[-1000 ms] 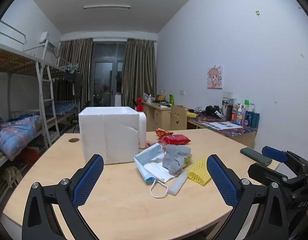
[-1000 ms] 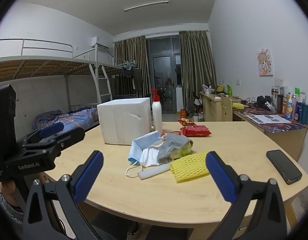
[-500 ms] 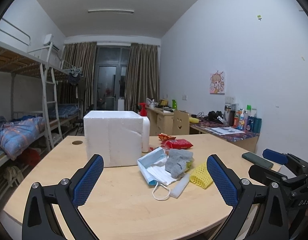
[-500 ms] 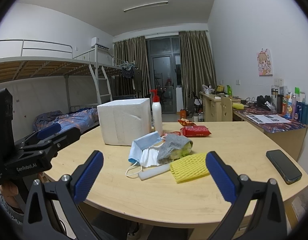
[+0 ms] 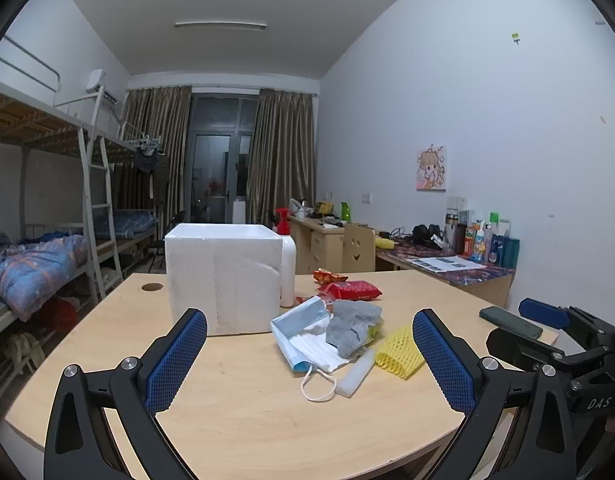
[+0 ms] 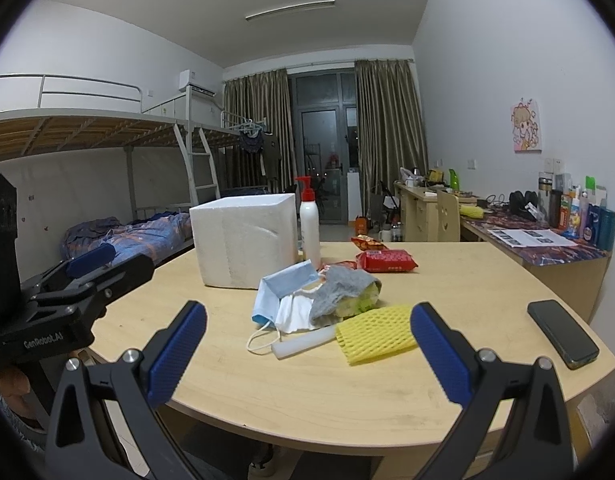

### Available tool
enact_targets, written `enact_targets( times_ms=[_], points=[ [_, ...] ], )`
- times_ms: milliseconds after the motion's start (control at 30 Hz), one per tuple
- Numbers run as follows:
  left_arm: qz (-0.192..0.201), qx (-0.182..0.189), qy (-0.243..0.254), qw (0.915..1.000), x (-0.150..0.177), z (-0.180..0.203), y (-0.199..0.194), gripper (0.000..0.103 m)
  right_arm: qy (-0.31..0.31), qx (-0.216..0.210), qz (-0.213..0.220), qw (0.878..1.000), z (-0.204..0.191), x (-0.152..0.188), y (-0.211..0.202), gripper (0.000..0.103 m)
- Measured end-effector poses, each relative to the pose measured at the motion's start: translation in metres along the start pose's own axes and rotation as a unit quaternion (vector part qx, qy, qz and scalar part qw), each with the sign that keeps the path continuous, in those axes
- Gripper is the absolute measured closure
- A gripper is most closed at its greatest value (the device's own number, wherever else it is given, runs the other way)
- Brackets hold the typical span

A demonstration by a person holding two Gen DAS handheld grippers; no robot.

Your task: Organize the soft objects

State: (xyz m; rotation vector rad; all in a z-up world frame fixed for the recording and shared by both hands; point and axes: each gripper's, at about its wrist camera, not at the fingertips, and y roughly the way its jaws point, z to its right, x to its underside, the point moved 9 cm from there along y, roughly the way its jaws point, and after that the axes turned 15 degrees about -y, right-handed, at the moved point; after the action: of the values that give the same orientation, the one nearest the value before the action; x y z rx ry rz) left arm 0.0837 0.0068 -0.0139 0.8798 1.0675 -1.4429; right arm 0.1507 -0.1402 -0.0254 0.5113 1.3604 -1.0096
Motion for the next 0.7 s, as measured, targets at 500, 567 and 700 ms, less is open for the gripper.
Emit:
enact_targets(
  times_ms=[500, 567, 700],
  points=[
    [-0.001, -0.003, 0.007, 1.0000, 0.0016, -0.0008, 0.0015, 0.000, -0.004, 0.001, 0.001, 1.000, -0.0004, -0.0022, -0.0006, 0.000],
    [-0.001, -0.001, 0.007, 1.0000, 0.0018, 0.0000, 0.0015, 0.000, -0.003, -0.002, 0.002, 1.000, -0.0004, -0.0020, -0.0007, 0.000],
    [-0.001, -0.002, 0.008, 1.0000, 0.0024, -0.0002, 0.0014, 0.000, -0.005, 0.000, 0.001, 1.000, 0.0006, -0.0014, -0.0008, 0.000]
  ],
)
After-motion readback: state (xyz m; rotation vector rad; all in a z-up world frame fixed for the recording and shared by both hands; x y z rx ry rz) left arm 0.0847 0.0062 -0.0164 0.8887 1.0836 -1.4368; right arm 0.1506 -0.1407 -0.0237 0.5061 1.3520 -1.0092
